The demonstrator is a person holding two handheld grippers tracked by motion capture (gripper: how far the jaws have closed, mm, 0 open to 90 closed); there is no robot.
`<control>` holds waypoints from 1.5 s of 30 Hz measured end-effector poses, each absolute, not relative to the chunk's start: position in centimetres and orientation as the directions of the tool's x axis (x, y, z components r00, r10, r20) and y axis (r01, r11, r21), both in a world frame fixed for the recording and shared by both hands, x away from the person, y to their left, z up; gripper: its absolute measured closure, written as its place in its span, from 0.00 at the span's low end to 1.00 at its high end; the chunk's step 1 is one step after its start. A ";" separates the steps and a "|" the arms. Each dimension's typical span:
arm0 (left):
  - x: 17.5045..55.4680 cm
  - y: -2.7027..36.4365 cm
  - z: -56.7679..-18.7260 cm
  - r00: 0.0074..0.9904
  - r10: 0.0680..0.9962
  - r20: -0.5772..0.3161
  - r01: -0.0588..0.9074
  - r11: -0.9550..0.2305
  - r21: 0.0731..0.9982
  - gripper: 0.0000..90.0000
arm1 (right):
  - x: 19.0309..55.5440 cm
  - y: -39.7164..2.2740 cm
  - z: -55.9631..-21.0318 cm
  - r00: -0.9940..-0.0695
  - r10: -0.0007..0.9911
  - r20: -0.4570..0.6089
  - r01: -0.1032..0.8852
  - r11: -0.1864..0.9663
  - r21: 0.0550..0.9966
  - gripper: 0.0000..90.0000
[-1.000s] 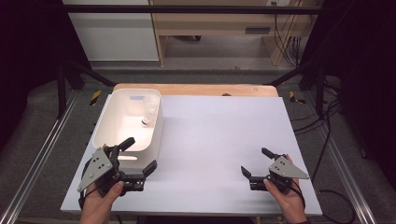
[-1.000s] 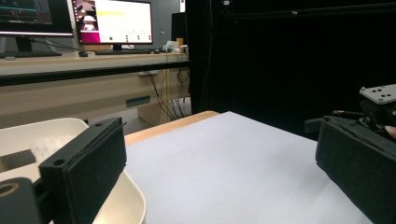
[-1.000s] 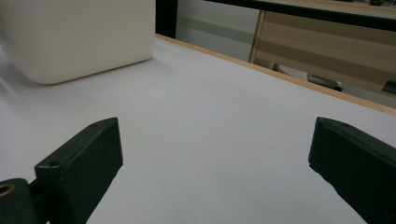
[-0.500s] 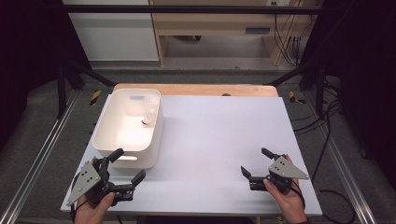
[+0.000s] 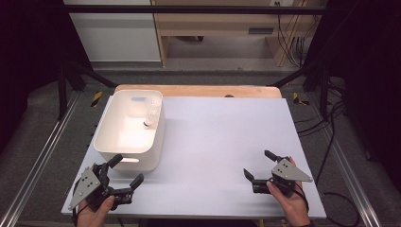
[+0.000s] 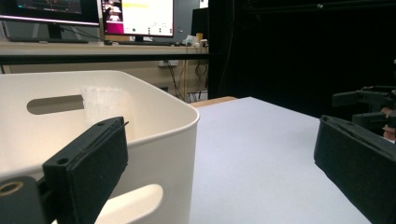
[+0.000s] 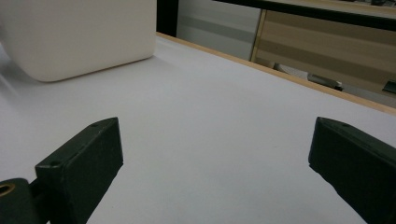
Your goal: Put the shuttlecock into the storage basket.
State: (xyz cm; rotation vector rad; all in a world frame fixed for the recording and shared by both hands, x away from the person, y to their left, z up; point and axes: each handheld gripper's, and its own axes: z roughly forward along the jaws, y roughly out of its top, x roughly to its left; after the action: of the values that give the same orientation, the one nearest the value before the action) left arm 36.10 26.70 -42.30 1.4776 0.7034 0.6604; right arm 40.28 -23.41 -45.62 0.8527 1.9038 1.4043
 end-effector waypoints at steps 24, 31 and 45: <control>36.7 27.7 -44.5 0.628 0.778 -0.017 0.035 -0.007 0.999 0.03 | 40.0 -23.9 -45.7 -0.594 0.797 -0.106 0.129 0.224 0.966 0.04; 36.8 28.0 -44.8 0.621 0.783 -0.019 0.029 0.001 1.000 0.03 | 39.8 -24.4 -45.7 -0.581 0.806 -0.114 0.115 0.220 0.969 0.04; 36.9 28.2 -45.0 0.621 0.783 -0.016 0.013 0.011 1.000 0.03 | 39.4 -25.2 -45.8 -0.567 0.814 -0.126 0.098 0.218 0.971 0.04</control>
State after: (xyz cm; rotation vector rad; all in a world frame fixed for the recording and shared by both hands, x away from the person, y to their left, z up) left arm 36.86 28.23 -45.02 1.4503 0.7155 0.6889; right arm 39.44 -25.24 -45.77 0.8443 1.8398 1.3961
